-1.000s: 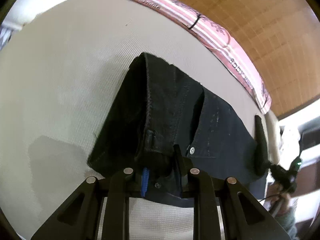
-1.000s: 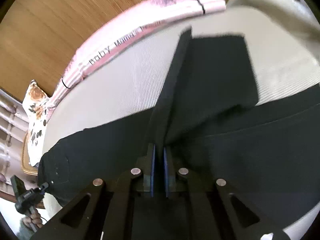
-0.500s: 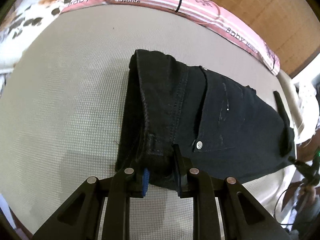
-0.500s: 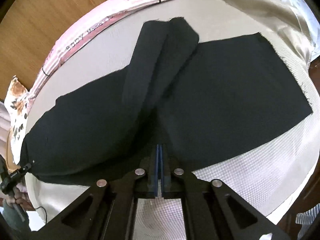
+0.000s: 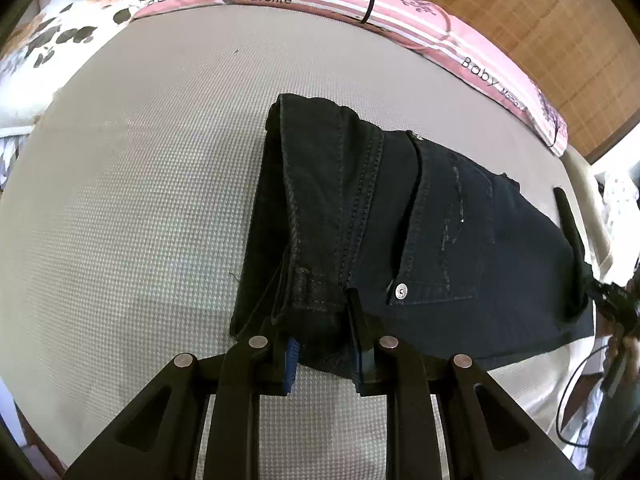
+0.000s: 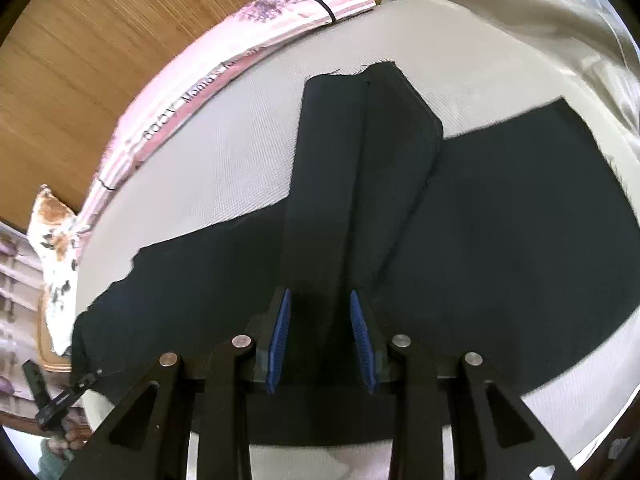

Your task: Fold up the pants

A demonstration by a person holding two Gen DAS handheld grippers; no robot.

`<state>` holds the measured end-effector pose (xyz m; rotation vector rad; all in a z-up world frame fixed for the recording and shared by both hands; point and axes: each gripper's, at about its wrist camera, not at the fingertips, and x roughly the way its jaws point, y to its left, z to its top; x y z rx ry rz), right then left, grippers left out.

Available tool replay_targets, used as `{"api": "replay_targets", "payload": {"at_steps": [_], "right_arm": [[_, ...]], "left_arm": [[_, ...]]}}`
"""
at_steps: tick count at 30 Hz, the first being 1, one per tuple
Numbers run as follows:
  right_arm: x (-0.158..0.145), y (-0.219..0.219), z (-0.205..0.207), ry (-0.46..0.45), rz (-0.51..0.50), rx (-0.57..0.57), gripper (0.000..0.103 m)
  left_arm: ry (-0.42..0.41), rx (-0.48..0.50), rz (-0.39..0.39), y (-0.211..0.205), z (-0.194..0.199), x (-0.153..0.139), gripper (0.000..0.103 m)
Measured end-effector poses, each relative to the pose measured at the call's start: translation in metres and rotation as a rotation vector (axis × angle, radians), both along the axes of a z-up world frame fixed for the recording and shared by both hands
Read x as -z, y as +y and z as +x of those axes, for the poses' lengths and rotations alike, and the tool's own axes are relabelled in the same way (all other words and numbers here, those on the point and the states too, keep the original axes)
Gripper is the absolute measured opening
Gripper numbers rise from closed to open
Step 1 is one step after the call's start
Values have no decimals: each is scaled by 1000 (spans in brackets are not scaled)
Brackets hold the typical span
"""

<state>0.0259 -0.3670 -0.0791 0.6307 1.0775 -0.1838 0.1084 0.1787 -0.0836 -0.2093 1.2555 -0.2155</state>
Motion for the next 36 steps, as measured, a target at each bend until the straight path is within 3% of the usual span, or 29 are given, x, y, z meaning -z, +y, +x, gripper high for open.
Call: {"api": "replay_targets", "payload": {"at_steps": [3,5,6,8,12,15,24,27,29,33,36], "right_arm": [[5,-4,11,8,11,-6,28],[11,-7,21,27,37,-20,19],[11,-7,21,27,37,-20,8],[4,-8,19,6,25,-19,5],[-21,-3,2,-39,-41,-28,3],[-31,-4,-33,-28,-103,35,3],[19,-13,-76,117,-58,147,3],[28,-16,-77,120,-34,148,6],[29,-23,-79,87,32,161,12],[29,-42,-86,1,103,168,34],[31,-60,-84,-46,137,176,36]], "left_arm": [[5,-3,-1,1,1,2,21],[6,-3,1,1,2,1,21],[6,-3,-2,1,2,2,21],[9,-5,-13,2,4,1,21],[6,-3,-15,6,8,-2,21],[7,2,-15,8,9,-1,21],[4,43,75,-4,10,3,24],[-3,48,108,-9,9,-1,26],[7,40,96,-9,7,-5,27],[29,47,104,-4,-3,-17,32],[44,52,158,2,-15,-26,32]]}}
